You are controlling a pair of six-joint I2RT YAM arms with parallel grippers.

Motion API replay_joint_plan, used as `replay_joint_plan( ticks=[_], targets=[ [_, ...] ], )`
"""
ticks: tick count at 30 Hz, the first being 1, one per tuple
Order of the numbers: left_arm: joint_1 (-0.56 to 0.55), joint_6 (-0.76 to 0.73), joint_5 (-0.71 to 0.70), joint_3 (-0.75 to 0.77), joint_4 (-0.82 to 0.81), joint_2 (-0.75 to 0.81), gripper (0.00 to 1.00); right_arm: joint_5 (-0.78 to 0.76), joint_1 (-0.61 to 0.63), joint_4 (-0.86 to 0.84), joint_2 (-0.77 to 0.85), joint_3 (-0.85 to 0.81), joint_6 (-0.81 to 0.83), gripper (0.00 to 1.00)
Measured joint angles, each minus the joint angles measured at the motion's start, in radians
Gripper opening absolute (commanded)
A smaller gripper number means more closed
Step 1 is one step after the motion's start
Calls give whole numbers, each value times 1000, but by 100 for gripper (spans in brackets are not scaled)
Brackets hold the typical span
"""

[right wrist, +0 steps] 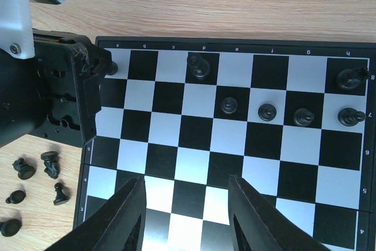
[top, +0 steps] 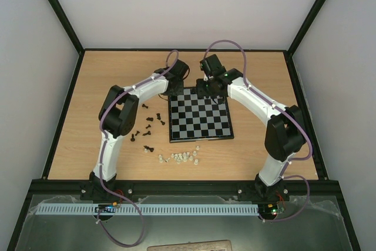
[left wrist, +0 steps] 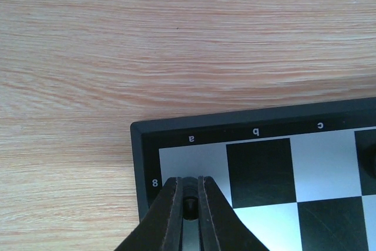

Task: Set up the chess pieces on the board
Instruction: Place the chess piece on the chessboard, then pick up the chess piece at the center of the board.

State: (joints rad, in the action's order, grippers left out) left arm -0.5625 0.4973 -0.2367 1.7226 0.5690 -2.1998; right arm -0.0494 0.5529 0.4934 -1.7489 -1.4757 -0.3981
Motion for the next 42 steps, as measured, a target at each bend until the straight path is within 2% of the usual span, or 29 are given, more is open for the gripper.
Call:
replay_joint_plan(
  ticks=[6, 12, 22, 28, 32, 37, 42],
  targets=[
    [1, 0, -3, 1, -2, -3, 9, 6, 0, -1, 0, 0, 0, 39],
    [1, 0, -3, 1, -2, -3, 28, 13, 0, -2, 0, 6, 0, 39],
    [1, 0, -3, -1, -1, 8, 36, 23, 0, -3, 0, 8, 0, 39],
    [0, 4, 0, -18, -1, 105, 41, 23, 0, -6, 3, 14, -3, 39],
    [0, 12, -7, -97, -3, 238, 45, 27, 0, -7, 21, 21, -6, 39],
    [8, 41, -17, -299, -24, 438, 48, 42, 1, -14, 37, 22, -7, 39],
    [48, 64, -18, -462, -38, 553, 49, 57, 7, -21, 36, 22, -7, 39]
  ],
)
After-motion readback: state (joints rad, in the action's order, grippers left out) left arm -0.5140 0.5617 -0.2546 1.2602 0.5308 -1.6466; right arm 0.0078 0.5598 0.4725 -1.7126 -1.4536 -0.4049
